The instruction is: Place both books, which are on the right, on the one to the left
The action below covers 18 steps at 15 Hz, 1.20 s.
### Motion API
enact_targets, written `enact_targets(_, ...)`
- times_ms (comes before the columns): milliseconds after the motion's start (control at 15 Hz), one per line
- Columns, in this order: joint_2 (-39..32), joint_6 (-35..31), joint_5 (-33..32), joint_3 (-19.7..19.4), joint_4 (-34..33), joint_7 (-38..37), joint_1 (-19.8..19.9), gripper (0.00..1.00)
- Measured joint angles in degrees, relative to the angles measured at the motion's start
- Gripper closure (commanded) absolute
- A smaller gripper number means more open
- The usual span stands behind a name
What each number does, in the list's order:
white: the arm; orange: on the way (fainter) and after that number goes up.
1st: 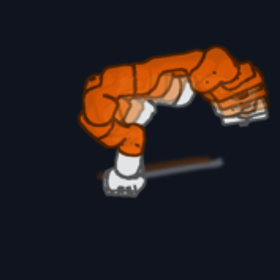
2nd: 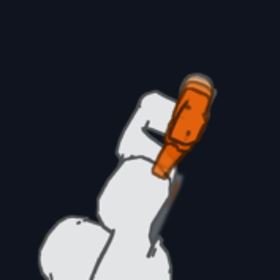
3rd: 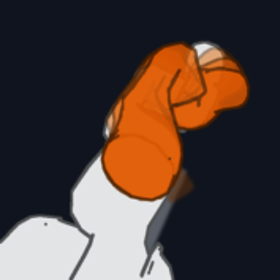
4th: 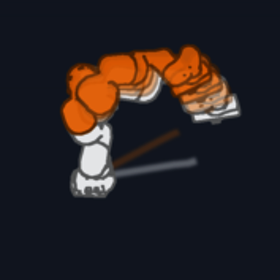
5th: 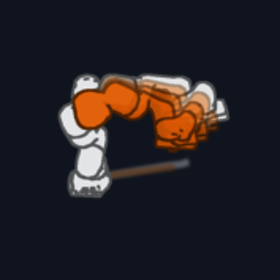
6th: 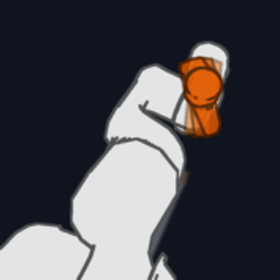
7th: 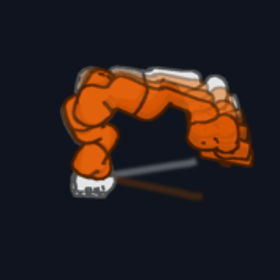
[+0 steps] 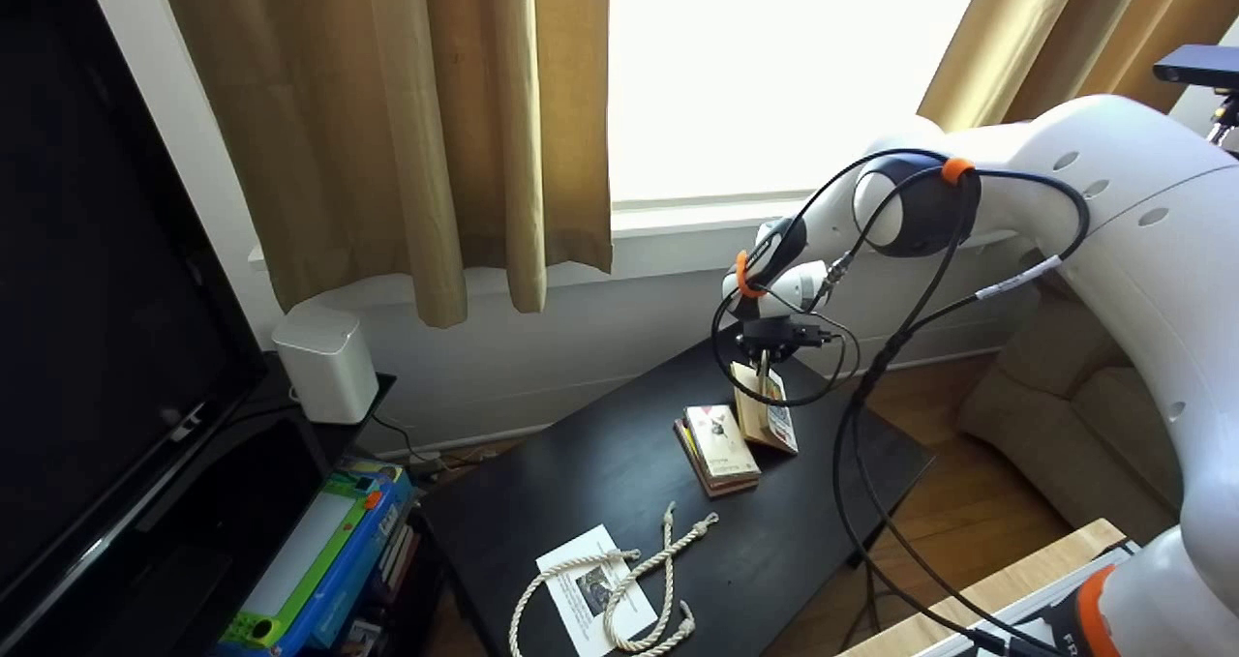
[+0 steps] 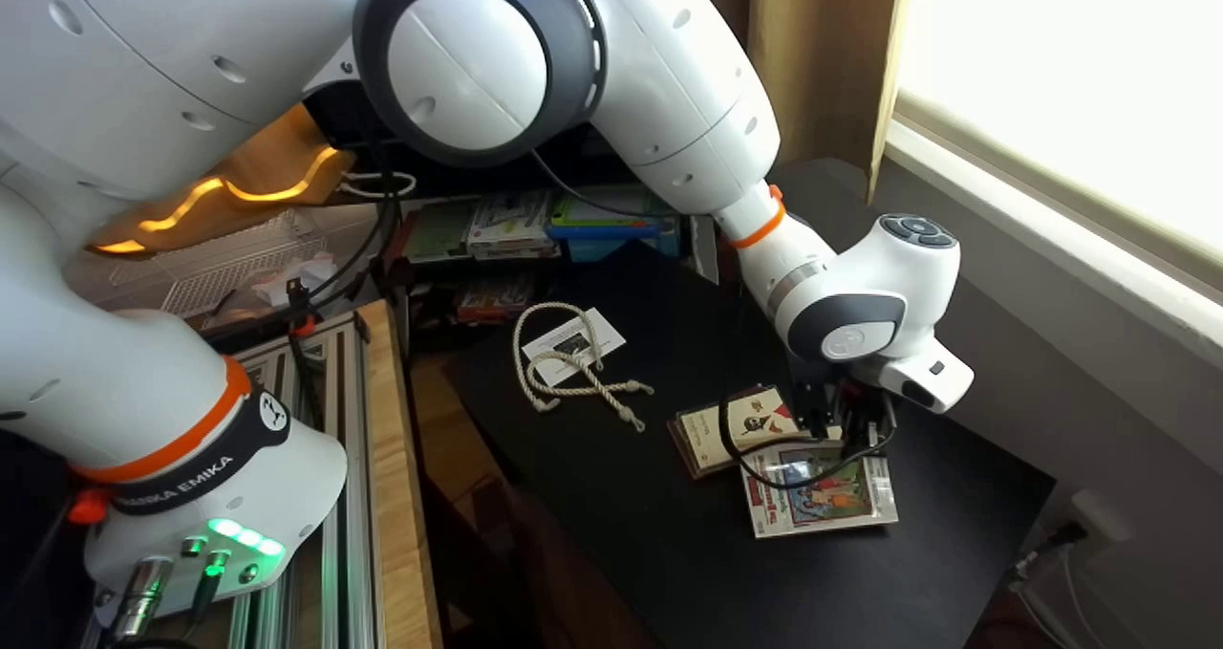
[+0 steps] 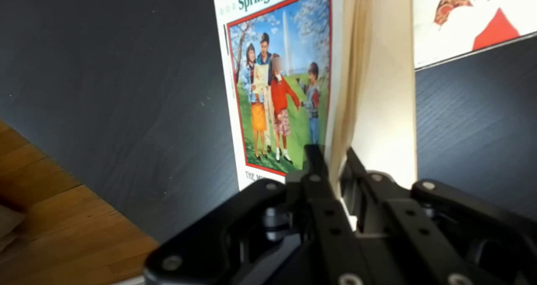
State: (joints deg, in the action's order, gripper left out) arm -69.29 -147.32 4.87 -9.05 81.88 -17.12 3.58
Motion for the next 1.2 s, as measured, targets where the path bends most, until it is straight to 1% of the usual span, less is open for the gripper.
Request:
enact_targets(400, 5.4, 0.0, 0.0, 0.2, 5.3, 0.5, -1.7, 0.96)
enact_targets(733, 6.4, 0.6, 0.0, 2.4, 5.9, 0.7, -3.1, 0.96)
enact_targets(1000, 6.5, 5.1, 0.0, 4.1, 5.2, 0.6, -4.7, 0.96)
enact_targets(1200, 6.0, 9.2, 0.0, 4.5, 3.8, 0.5, -6.2, 0.96)
